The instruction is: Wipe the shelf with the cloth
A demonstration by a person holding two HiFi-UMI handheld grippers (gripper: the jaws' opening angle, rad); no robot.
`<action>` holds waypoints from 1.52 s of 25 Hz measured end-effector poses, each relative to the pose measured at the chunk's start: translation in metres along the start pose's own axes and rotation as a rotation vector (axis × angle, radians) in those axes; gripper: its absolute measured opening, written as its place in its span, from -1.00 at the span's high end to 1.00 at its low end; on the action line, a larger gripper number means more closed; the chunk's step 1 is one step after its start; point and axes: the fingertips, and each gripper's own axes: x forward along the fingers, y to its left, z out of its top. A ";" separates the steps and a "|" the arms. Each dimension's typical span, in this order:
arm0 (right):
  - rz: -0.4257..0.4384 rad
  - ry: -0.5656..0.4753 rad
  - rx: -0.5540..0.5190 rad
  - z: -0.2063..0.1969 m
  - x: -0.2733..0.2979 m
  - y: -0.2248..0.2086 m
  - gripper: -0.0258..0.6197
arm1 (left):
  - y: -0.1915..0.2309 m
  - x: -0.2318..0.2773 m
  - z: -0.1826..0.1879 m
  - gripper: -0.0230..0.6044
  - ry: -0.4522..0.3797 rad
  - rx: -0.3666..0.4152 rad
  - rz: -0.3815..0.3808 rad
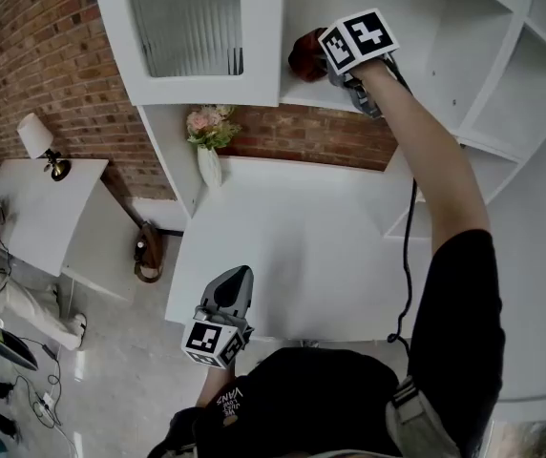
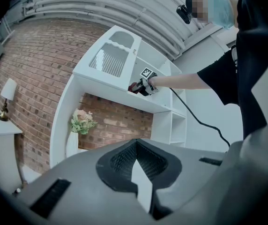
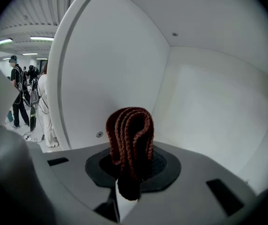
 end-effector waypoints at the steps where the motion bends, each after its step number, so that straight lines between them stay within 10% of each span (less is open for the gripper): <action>1: 0.008 0.004 -0.006 0.001 0.004 0.007 0.71 | 0.003 -0.004 0.001 0.91 -0.001 0.000 0.008; 12: -0.060 0.103 -0.156 -0.007 0.015 0.016 0.71 | 0.012 -0.016 0.001 0.91 -0.005 -0.008 0.025; 30: -0.432 0.358 -0.123 -0.122 -0.093 -0.144 0.71 | -0.031 0.044 -0.019 0.91 0.021 -0.028 -0.195; 38: -0.613 0.628 -0.479 -0.146 -0.129 -0.168 0.71 | -0.056 0.067 -0.024 0.91 0.027 -0.045 -0.288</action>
